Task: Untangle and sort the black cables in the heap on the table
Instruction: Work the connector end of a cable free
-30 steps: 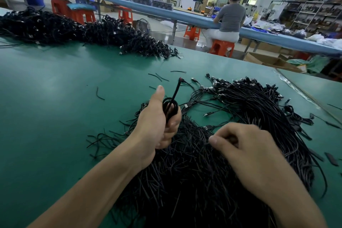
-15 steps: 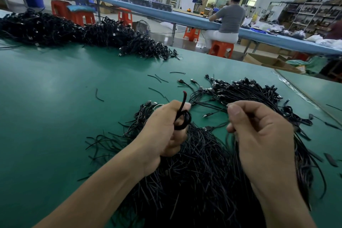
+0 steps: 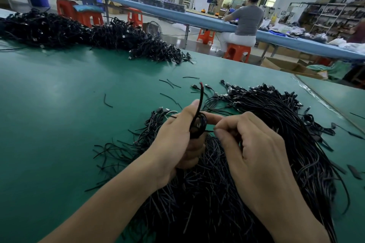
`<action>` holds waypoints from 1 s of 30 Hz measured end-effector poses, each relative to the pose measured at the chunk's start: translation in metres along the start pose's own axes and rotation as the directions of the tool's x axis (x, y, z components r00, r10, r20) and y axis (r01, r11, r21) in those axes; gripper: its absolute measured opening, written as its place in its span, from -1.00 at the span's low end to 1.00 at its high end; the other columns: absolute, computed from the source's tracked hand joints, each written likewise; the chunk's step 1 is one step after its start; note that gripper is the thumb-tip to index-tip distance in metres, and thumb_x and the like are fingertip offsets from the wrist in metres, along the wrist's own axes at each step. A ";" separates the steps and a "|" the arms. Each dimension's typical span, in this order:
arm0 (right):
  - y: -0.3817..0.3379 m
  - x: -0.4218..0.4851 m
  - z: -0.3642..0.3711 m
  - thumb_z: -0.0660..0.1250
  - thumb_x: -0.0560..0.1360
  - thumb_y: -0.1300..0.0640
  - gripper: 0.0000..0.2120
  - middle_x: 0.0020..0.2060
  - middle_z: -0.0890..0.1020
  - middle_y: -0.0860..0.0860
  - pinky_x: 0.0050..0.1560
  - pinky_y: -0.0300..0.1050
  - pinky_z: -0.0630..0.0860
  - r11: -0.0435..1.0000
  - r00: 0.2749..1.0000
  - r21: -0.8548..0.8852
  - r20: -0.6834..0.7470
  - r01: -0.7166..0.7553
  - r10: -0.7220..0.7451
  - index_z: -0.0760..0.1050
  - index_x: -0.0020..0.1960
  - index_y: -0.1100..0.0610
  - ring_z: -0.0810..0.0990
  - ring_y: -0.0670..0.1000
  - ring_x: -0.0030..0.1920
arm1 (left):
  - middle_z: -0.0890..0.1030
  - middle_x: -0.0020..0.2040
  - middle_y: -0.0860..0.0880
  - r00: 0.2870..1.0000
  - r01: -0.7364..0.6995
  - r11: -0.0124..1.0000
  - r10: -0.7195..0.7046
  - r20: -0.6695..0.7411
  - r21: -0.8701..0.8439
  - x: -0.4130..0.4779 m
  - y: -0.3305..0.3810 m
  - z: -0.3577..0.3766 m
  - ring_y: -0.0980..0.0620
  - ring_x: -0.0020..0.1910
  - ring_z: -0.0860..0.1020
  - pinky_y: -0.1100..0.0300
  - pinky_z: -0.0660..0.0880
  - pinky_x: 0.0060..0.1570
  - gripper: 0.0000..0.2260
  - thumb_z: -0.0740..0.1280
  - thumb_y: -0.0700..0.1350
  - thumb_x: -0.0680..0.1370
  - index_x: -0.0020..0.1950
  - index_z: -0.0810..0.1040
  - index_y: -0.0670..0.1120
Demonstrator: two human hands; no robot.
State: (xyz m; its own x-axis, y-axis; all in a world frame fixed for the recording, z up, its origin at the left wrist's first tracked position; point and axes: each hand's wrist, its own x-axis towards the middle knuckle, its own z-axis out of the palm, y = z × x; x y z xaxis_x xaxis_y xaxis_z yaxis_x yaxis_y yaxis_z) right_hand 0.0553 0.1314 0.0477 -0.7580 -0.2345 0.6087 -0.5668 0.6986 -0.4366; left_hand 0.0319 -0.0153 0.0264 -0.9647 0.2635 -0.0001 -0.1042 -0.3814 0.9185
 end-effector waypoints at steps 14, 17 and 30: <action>-0.006 -0.003 0.007 0.34 0.50 -0.01 -0.95 -0.17 0.56 -0.26 -0.08 -0.30 0.46 0.995 0.995 0.036 -0.021 -0.096 0.096 0.57 -0.07 -0.09 0.55 -0.19 -0.09 | 0.33 -0.59 0.09 0.970 -0.109 0.990 0.125 -0.208 0.087 0.002 -0.006 0.011 0.14 -0.65 0.21 0.36 0.16 -0.60 -0.44 0.08 0.18 0.67 -0.11 0.67 -0.19; -0.008 -0.004 0.008 0.30 0.48 -0.02 -0.89 -0.12 0.62 -0.26 -0.11 -0.21 0.54 0.992 0.994 0.058 -0.002 -0.112 0.112 0.60 -0.14 -0.07 0.60 -0.19 -0.10 | 0.37 -0.55 -0.06 0.964 -0.170 0.971 0.199 -0.176 0.167 0.003 -0.008 0.011 0.09 -0.64 0.21 0.35 0.17 -0.60 -0.44 0.05 0.16 0.68 -0.11 0.70 -0.18; -0.011 -0.003 -0.005 0.35 0.54 0.12 -0.88 -0.19 0.56 -0.06 -0.20 0.01 0.56 0.975 0.981 -0.122 0.078 0.184 -0.175 0.65 -0.10 0.09 0.58 -0.02 -0.17 | 0.23 -0.57 0.04 0.982 -0.013 0.991 0.038 -0.183 0.136 0.002 -0.002 0.007 0.10 -0.64 0.12 0.38 0.13 -0.56 -0.44 0.09 0.20 0.65 -0.34 0.66 -0.05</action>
State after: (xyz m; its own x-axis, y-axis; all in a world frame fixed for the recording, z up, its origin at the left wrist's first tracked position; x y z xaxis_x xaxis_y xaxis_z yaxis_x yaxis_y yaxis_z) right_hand 0.0649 0.1279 0.0541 -0.6696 -0.4051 0.6226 -0.6528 0.7208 -0.2330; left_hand 0.0317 -0.0073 0.0271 -0.9959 0.0818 -0.0377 -0.0578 -0.2607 0.9637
